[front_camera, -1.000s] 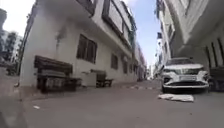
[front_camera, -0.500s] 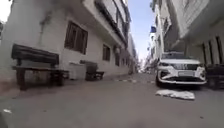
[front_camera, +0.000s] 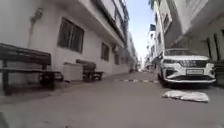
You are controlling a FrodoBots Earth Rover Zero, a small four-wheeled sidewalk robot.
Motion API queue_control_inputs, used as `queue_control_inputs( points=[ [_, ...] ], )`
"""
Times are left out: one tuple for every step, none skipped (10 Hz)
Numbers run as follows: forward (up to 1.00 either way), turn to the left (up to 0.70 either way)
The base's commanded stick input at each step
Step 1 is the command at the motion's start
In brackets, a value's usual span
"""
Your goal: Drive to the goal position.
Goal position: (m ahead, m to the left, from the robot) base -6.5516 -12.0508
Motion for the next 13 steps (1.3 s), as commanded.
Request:
queue_control_inputs(
  points=[
    [0.85, 0.00],
    [0.85, 0.00],
    [0.85, 0.00],
    [0.85, -0.34],
    [0.85, -0.34],
    [0.85, -0.34],
    [0.85, -0.34],
    [0.85, -0.31],
    [0.85, 0.00],
    [0.85, 0.00],
    [0.85, -0.34],
    [0.85, -0.34],
    [0.85, -0.34]
  ],
)
